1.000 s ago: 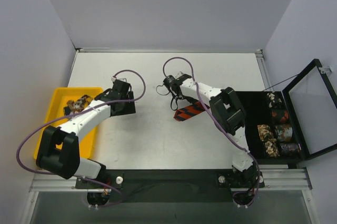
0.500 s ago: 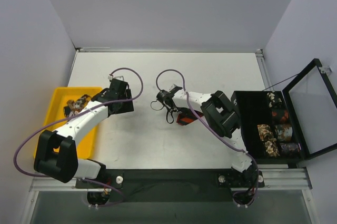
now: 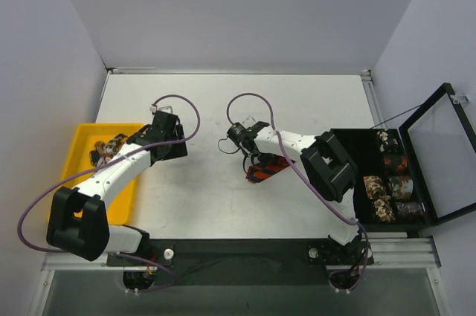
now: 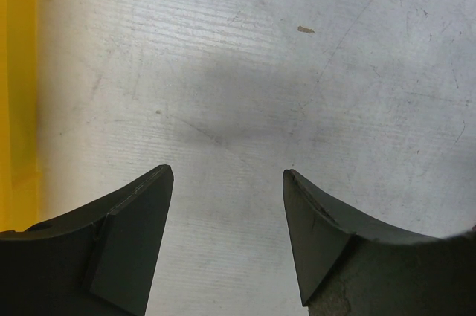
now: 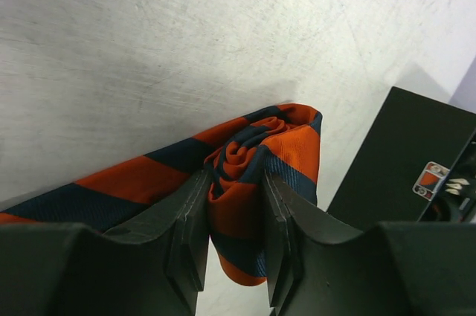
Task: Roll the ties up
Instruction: Roll the tie
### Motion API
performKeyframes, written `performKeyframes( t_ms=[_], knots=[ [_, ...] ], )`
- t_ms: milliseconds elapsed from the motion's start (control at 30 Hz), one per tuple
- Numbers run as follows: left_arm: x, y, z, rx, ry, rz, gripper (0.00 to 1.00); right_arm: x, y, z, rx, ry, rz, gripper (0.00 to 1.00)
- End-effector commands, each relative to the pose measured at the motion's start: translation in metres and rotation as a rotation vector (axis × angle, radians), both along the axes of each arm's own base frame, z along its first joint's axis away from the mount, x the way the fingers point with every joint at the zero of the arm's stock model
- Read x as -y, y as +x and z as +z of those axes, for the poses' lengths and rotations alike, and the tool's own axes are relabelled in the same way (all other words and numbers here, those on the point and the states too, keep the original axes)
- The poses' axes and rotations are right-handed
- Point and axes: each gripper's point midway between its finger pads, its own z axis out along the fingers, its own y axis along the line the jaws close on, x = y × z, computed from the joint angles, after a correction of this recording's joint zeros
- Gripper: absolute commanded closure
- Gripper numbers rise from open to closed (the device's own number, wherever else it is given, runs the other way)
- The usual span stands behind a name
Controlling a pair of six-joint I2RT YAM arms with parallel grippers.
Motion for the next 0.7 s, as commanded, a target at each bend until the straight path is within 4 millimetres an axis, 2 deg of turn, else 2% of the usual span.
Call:
performKeyframes(
  t_ms=[0, 67, 167, 367, 533, 667],
  knots=[
    [-0.002, 0.007, 0.013, 0.064, -0.009, 0.013, 0.28, -0.018, -0.006, 0.017, 0.015, 0.16, -0.019, 0.69],
    [-0.003, 0.006, 0.012, 0.063, -0.007, 0.012, 0.28, -0.02, -0.006, 0.024, 0.021, 0.183, -0.016, 0.62],
    [-0.002, 0.007, 0.013, 0.063, -0.011, 0.009, 0.28, -0.022, -0.012, 0.027, 0.009, 0.213, -0.012, 0.62],
    [0.0, 0.007, 0.014, 0.073, -0.017, 0.003, 0.27, -0.021, -0.03, 0.019, -0.05, 0.246, -0.006, 0.61],
    [0.0, 0.008, 0.016, 0.081, -0.02, 0.002, 0.27, -0.012, -0.04, 0.005, -0.05, 0.127, 0.062, 0.7],
    [0.01, 0.006, 0.018, 0.085, -0.067, -0.027, 0.27, -0.009, -0.047, -0.015, -0.061, 0.09, 0.103, 0.76]
  ],
)
